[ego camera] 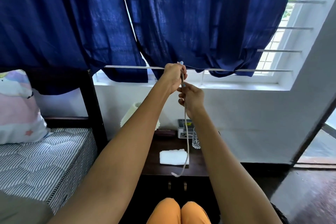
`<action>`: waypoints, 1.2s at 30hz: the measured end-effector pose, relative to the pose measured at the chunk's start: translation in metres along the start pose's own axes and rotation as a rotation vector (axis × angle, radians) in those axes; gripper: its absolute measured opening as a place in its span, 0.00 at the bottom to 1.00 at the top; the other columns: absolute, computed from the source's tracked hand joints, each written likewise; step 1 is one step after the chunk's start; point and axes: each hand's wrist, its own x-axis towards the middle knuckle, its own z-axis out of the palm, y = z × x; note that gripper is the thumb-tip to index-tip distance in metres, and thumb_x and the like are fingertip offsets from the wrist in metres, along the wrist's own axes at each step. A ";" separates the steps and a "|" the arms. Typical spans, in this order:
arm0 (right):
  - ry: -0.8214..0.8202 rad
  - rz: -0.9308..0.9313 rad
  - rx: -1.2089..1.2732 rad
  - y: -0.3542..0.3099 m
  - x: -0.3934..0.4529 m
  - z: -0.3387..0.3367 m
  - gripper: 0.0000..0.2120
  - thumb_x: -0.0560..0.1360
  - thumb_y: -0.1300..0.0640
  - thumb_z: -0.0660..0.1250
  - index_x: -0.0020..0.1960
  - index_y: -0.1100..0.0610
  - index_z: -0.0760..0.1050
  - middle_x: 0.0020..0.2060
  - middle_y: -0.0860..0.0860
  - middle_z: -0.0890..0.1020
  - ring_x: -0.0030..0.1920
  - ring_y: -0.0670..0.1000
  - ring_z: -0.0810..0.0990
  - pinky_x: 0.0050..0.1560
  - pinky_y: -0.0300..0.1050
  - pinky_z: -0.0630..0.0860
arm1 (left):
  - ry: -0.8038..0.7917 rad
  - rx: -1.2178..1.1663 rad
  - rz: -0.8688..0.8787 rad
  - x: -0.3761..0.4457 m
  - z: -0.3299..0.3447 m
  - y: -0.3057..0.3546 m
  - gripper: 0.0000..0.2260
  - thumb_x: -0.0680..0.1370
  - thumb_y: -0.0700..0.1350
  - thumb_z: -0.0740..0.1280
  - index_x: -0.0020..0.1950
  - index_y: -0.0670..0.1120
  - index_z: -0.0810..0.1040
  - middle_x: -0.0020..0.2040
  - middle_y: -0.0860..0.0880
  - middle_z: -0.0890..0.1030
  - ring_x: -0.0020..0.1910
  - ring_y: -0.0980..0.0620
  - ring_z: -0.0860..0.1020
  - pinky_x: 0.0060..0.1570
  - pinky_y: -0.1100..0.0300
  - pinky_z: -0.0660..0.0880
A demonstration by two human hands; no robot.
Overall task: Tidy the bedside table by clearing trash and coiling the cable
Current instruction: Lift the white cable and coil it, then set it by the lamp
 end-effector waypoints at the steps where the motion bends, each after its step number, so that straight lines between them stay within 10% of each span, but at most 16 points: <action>1: -0.010 -0.025 -0.125 0.000 -0.002 -0.001 0.08 0.79 0.63 0.61 0.53 0.62 0.79 0.34 0.54 0.79 0.27 0.47 0.70 0.24 0.36 0.69 | 0.037 0.015 0.010 0.004 -0.001 0.000 0.13 0.82 0.37 0.55 0.37 0.41 0.69 0.33 0.47 0.69 0.30 0.56 0.67 0.33 0.65 0.69; 10: -0.077 -0.282 -1.033 -0.048 -0.012 -0.011 0.07 0.69 0.62 0.70 0.42 0.66 0.82 0.32 0.57 0.81 0.28 0.48 0.77 0.31 0.37 0.77 | 0.148 0.524 0.096 0.016 -0.026 -0.009 0.12 0.81 0.38 0.52 0.37 0.46 0.63 0.35 0.47 0.67 0.35 0.52 0.66 0.41 0.59 0.67; 19: 0.053 -0.559 -1.197 -0.092 -0.006 -0.014 0.05 0.73 0.53 0.69 0.47 0.48 0.83 0.47 0.51 0.84 0.50 0.57 0.80 0.44 0.47 0.70 | -0.082 0.520 0.084 -0.007 -0.028 -0.004 0.15 0.80 0.44 0.50 0.36 0.42 0.67 0.32 0.45 0.71 0.33 0.51 0.70 0.40 0.58 0.71; 27: -0.142 -0.598 -0.689 -0.089 0.018 -0.028 0.04 0.70 0.61 0.73 0.44 0.58 0.83 0.35 0.51 0.84 0.30 0.38 0.80 0.44 0.38 0.78 | -0.250 0.490 0.015 -0.018 -0.015 0.009 0.15 0.81 0.41 0.51 0.49 0.36 0.75 0.34 0.47 0.71 0.32 0.53 0.69 0.35 0.62 0.69; 36: -0.074 -0.172 -0.104 -0.051 0.022 -0.029 0.05 0.73 0.52 0.71 0.42 0.54 0.79 0.33 0.48 0.80 0.31 0.45 0.71 0.33 0.36 0.69 | -0.499 0.137 -0.127 -0.019 -0.019 0.006 0.13 0.81 0.40 0.54 0.51 0.36 0.76 0.32 0.50 0.70 0.28 0.58 0.68 0.32 0.66 0.71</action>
